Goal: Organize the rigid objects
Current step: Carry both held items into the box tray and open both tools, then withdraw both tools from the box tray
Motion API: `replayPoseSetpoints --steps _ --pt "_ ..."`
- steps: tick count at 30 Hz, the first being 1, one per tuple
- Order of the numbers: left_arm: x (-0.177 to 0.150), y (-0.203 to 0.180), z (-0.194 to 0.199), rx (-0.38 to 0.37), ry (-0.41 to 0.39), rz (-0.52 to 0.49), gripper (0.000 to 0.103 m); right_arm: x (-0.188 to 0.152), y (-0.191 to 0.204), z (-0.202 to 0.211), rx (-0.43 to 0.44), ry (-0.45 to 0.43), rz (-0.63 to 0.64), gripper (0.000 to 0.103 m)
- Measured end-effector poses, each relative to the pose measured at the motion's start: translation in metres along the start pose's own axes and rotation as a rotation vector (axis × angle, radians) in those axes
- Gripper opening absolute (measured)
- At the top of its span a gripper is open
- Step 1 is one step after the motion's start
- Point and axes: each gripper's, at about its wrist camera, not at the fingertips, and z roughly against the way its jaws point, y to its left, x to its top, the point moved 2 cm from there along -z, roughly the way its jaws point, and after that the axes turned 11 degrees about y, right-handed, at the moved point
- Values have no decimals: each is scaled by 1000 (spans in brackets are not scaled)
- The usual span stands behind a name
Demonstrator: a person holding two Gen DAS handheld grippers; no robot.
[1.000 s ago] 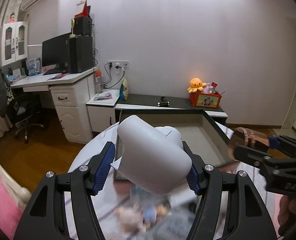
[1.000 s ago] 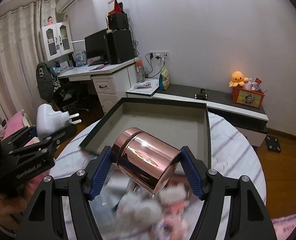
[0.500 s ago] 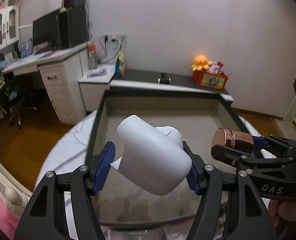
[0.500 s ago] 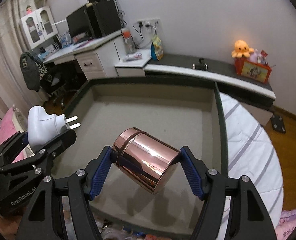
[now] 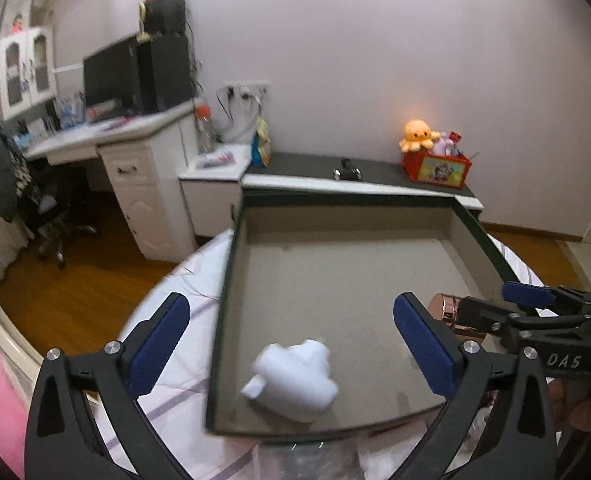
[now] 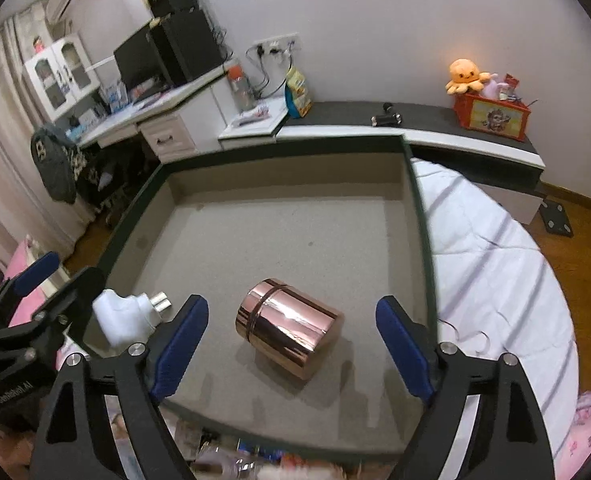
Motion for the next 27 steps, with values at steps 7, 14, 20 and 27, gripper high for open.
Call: replayPoseSetpoints --steps 7,14,20,27 --pt "-14 8 60 1 -95 7 103 -29 9 59 108 -132 -35 103" --pt "-35 17 109 11 -159 28 103 -56 36 113 102 -227 5 103" --pt "-60 20 143 16 -197 44 103 -76 54 145 38 -302 33 103" --pt "-88 23 170 27 -217 78 103 -103 77 174 -64 -383 67 103"
